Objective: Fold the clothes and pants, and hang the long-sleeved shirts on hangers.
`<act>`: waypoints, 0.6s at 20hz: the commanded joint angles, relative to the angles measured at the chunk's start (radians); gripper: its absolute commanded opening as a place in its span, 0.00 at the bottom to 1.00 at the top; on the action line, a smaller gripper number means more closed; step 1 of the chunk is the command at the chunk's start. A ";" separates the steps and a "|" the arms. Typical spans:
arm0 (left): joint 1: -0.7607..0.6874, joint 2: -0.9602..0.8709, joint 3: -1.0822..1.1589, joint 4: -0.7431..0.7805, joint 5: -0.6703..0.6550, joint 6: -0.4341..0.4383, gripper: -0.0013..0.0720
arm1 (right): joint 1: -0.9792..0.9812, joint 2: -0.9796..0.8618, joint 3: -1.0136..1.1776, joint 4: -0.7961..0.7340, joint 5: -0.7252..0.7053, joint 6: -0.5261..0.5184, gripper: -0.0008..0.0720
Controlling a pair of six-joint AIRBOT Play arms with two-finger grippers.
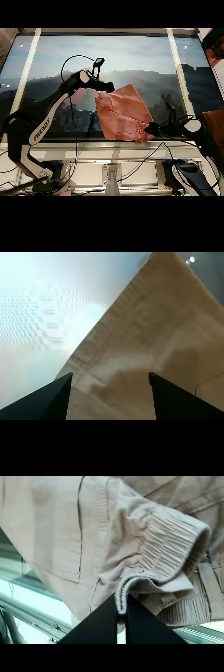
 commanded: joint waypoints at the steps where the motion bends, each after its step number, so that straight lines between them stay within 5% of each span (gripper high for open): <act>1: 0.008 -0.045 0.067 0.107 0.003 0.004 0.83 | 0.120 0.002 -0.001 0.006 -0.057 0.015 0.05; 7: 0.102 -0.055 0.087 0.204 -0.241 -0.094 0.83 | 0.143 0.002 -0.001 0.006 -0.090 0.028 0.05; 12: 0.151 -0.094 0.087 -0.013 -0.333 -0.085 0.83 | 0.143 0.002 -0.001 0.008 -0.097 0.028 0.05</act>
